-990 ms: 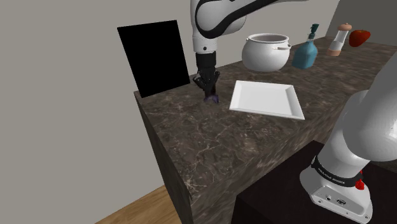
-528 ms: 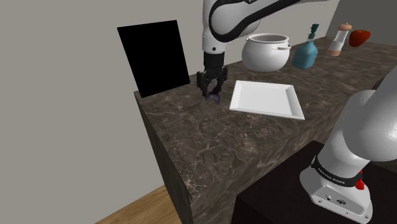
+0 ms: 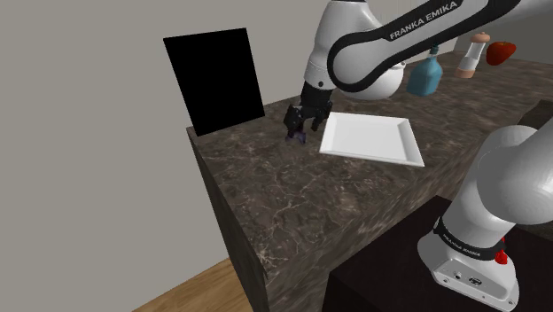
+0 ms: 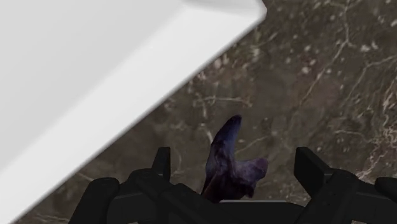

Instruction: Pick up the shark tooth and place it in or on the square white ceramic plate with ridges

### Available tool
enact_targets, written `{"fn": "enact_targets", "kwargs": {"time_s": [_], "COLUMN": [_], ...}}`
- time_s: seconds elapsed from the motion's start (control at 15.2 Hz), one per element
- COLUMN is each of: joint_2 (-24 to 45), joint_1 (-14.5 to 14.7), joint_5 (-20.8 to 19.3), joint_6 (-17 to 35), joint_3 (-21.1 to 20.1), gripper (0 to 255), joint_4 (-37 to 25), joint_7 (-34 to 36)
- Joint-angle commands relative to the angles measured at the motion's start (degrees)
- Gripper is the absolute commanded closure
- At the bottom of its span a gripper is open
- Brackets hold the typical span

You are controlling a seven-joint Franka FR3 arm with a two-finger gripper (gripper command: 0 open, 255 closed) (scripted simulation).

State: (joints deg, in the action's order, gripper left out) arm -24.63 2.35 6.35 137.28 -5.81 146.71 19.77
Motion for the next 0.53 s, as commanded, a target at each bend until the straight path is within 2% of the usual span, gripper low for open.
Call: {"fn": "enact_targets", "kwargs": {"time_s": [0.0,0.46], "joint_2": [1.11,1.49], "joint_1": [0.03,0.04], "joint_5": [0.07,0.08], "joint_6": [2.01,2.53], "joint_3": [-0.14,-0.18], "gripper": [0,0], "joint_4": [0.77,0.91], "joint_7": [0.02,0.02]}}
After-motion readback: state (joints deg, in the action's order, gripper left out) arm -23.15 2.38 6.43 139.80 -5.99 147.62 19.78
